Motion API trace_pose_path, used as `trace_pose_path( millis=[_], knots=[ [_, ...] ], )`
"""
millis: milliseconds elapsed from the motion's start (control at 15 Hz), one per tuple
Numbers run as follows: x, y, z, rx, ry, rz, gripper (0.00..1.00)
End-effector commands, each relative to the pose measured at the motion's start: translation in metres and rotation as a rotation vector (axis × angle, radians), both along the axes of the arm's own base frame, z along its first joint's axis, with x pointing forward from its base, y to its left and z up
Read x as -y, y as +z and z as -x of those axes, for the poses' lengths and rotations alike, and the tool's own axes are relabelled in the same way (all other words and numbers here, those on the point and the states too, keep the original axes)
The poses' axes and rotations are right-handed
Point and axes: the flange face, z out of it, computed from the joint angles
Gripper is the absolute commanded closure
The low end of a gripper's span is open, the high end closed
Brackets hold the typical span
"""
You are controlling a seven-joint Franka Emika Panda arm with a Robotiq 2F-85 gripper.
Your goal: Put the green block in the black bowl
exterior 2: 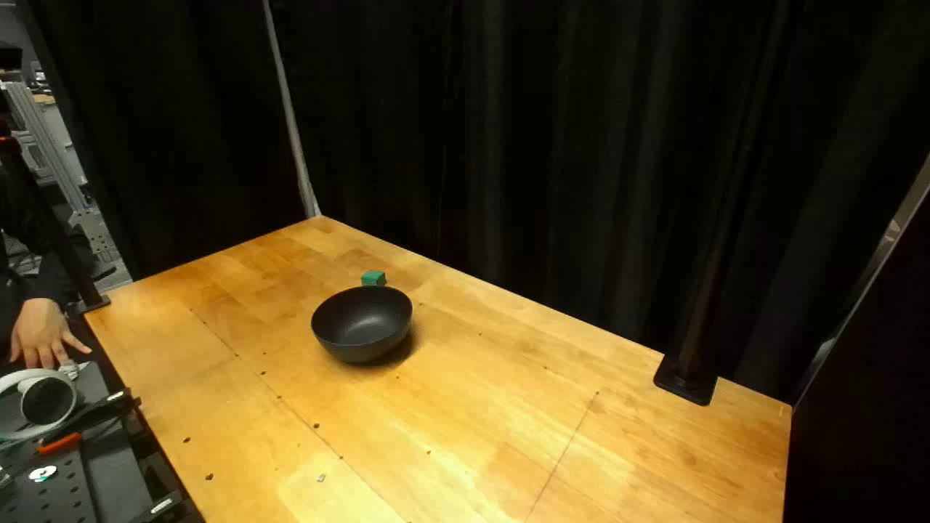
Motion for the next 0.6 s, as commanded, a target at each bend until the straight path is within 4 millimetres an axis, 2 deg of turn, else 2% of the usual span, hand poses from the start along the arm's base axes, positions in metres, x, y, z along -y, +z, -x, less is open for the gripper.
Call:
trace_pose_path(
  millis=[0, 333, 400, 533],
  knots=[
    [0.000, 0.002, 0.000, 0.003, 0.001, -0.001, 0.00],
    [-0.001, 0.005, 0.001, 0.011, 0.002, -0.003, 0.00],
    [0.007, -0.001, -0.004, 0.027, -0.010, -0.010, 0.00],
    [0.025, -0.018, -0.027, 0.106, -0.048, -0.104, 0.00]
  ],
)
